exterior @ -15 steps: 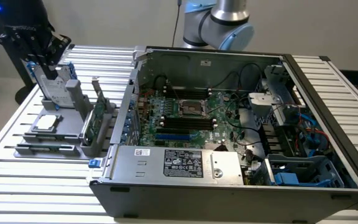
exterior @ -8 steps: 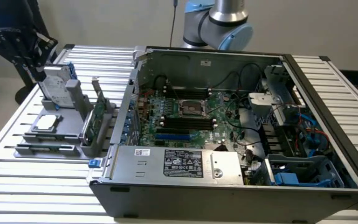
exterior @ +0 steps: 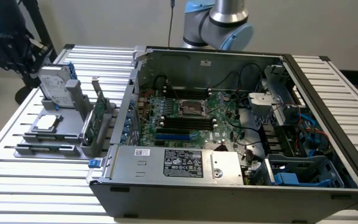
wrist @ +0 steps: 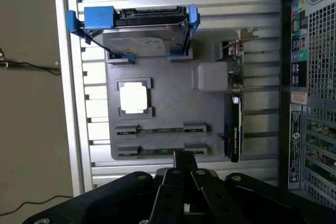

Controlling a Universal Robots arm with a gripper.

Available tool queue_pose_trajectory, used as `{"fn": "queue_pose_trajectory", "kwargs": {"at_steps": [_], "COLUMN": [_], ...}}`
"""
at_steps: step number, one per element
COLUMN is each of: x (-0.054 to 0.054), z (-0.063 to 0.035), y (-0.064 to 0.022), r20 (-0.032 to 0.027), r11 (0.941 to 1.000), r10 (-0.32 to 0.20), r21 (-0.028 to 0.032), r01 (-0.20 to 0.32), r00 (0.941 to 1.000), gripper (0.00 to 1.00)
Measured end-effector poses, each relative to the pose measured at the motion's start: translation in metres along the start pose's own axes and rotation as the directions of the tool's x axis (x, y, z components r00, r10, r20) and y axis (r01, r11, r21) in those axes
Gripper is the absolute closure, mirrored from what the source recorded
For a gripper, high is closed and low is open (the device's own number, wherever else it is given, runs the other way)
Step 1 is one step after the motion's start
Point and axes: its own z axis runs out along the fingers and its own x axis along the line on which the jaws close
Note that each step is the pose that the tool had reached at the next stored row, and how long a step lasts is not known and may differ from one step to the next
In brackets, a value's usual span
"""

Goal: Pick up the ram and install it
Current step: 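Reach for the ram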

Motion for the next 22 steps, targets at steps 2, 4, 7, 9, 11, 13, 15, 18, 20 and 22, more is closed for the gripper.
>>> {"fn": "queue_pose_trajectory", "kwargs": {"at_steps": [2,4,7,9,11,13,15,18,20,22], "x": [0.0,-0.001,-0.001,-0.002,-0.002,-0.002,0.0,0.006,0.011,0.015], "z": [0.0003,0.0012,0.0055,0.0093,0.0128,0.0163,0.0198,0.0254,0.029,0.0325], "y": [-0.007,-0.0137,-0.0208,-0.0242,-0.0268,-0.0281,-0.0287,-0.0294,-0.0299,-0.0308], "r20": [-0.0001,-0.0001,-0.002,-0.0034,-0.005,-0.0057,-0.006,-0.006,-0.006,-0.006], "r11": [1.0,1.0,1.0,0.9999,0.9999,0.9998,0.9997,0.9996,0.9996,0.9995], "r10": [-0.002,-0.004,-0.007,-0.012,-0.016,-0.021,-0.025,-0.028,-0.03,-0.032], "r21": [0.0,0.0001,0.0002,0.0001,0.0004,0.0004,0.0005,0.0005,0.0005,0.0005], "r01": [0.002,0.004,0.007,0.012,0.016,0.021,0.025,0.028,0.03,0.032], "r00": [1.0,1.0,1.0,0.9999,0.9999,0.9998,0.9997,0.9996,0.9995,0.9995], "gripper": [0.89,0.89,0.89,0.89,0.89,0.89,0.89,0.89,0.89,0.89]}}
